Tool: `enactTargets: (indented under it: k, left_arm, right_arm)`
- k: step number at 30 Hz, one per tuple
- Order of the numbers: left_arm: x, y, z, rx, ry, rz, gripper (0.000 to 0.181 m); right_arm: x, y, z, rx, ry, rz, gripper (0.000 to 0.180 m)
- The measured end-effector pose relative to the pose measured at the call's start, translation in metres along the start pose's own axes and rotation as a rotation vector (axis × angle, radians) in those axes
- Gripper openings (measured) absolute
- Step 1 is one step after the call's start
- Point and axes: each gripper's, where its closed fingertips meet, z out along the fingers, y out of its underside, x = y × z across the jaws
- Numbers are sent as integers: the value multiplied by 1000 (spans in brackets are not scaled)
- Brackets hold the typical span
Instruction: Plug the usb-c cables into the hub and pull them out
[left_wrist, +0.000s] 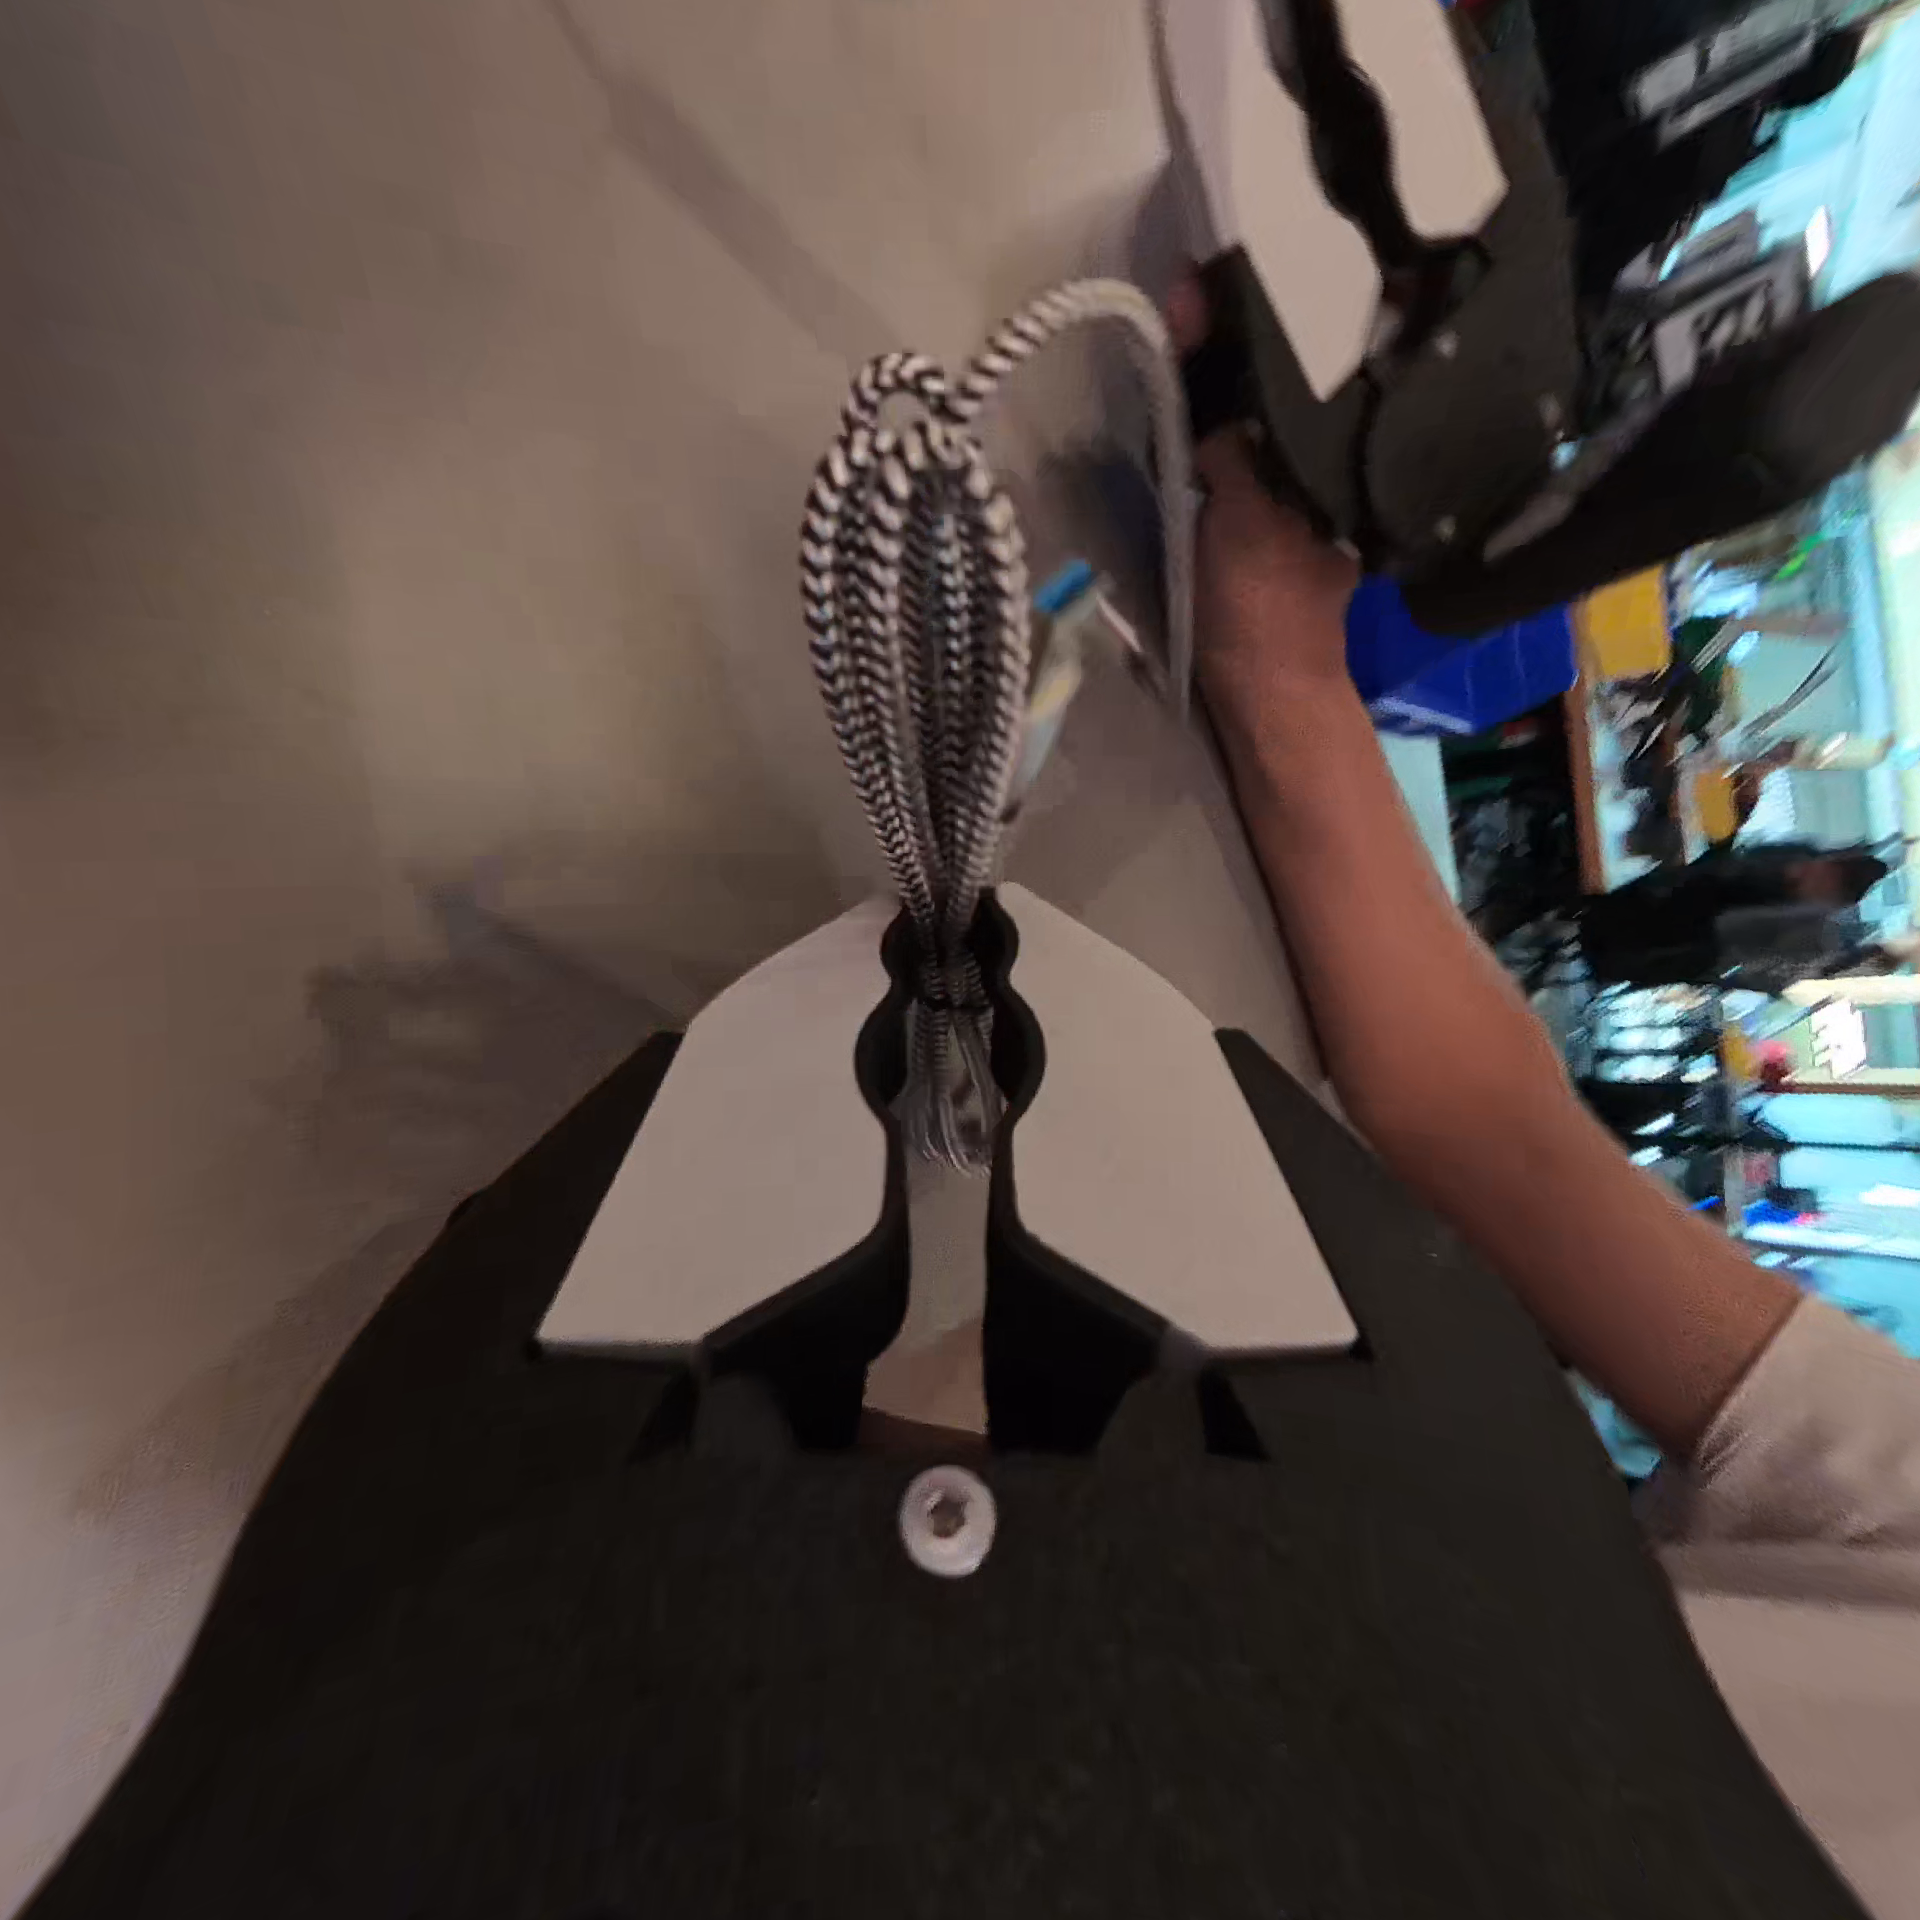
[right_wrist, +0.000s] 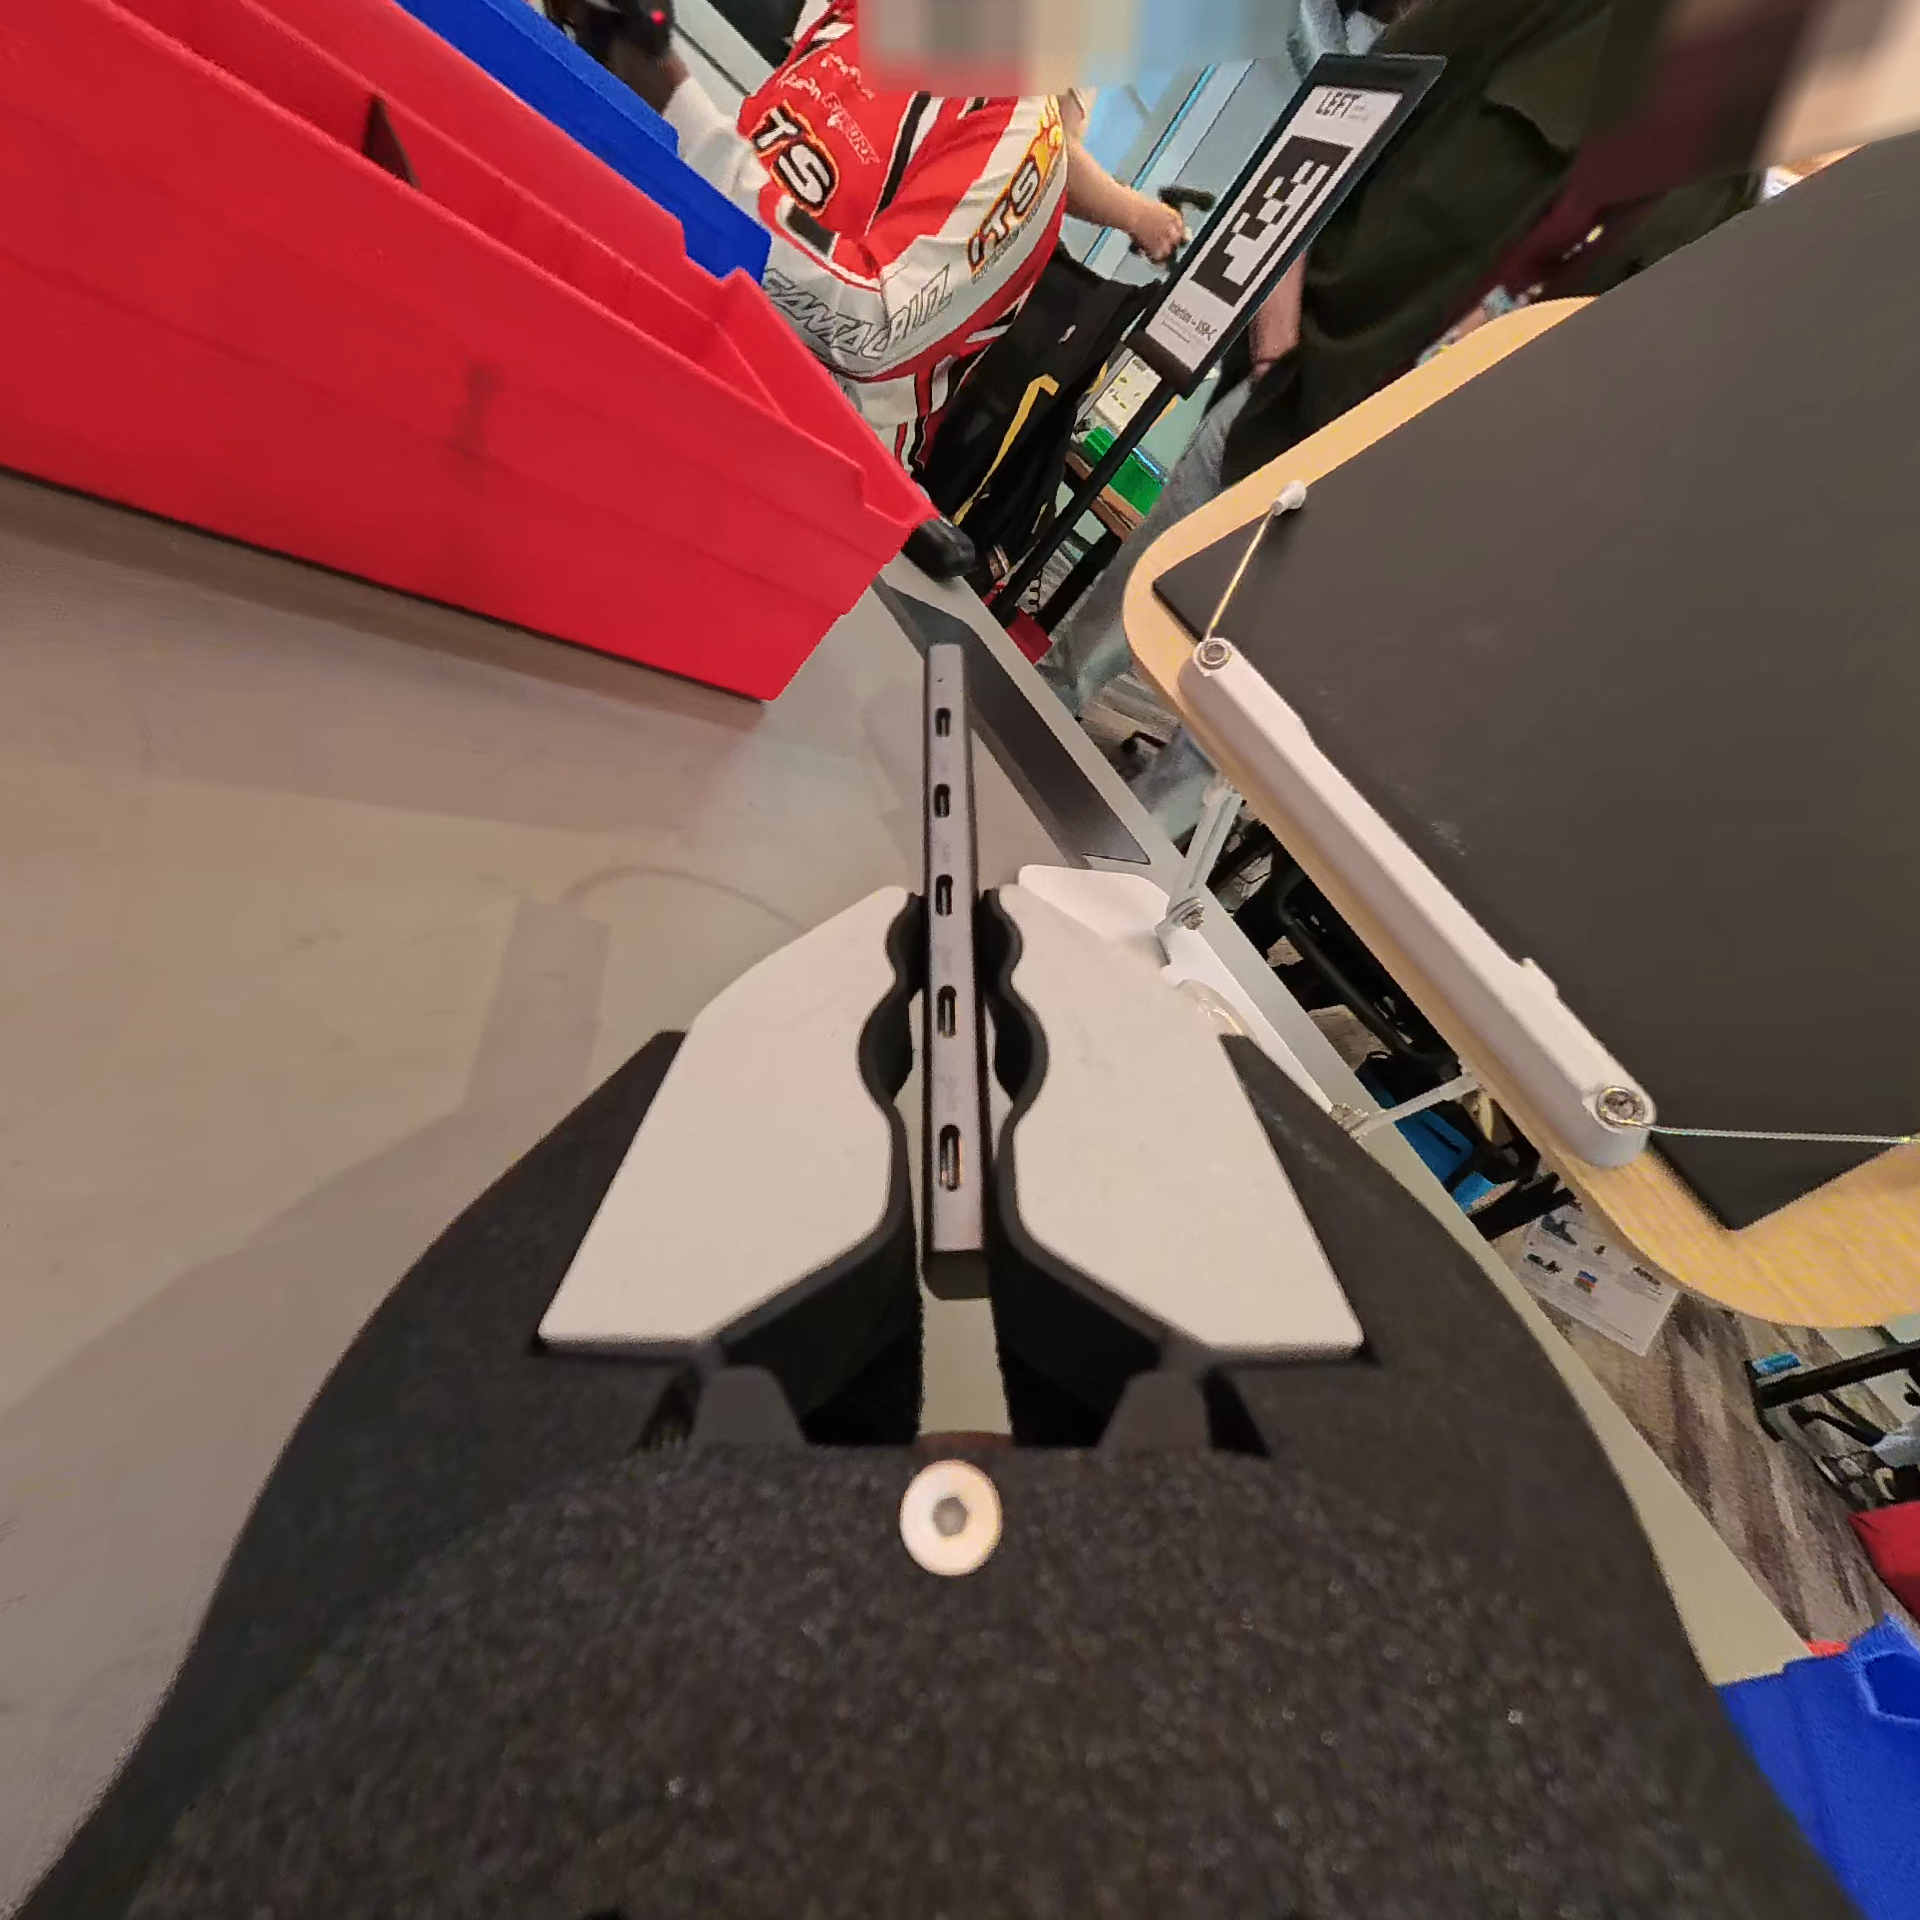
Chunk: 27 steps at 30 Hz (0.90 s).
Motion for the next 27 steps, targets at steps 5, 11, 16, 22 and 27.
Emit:
enactTargets:
  k: [5,11,16,22,27]
  left_arm:
    - [-28,-1,7,34,-84,-69,14]
    - [-46,-35,-42,219,-539,407,36]
    - [-2,-50,-6,75,-565,831,38]
    - [-3,-73,72,-77,-483,818,40]
    - [-25,-81,111,-126,-466,740,26]
  right_arm:
    - [-2,0,0,-1,-7,-8,9]
    - [2,1,1,-3,-1,14,9]
    - [0,2,2,-8,-10,13,9]
    - [-1,3,1,-10,-12,15,9]
    - [-2,4,2,-14,-21,21,9]
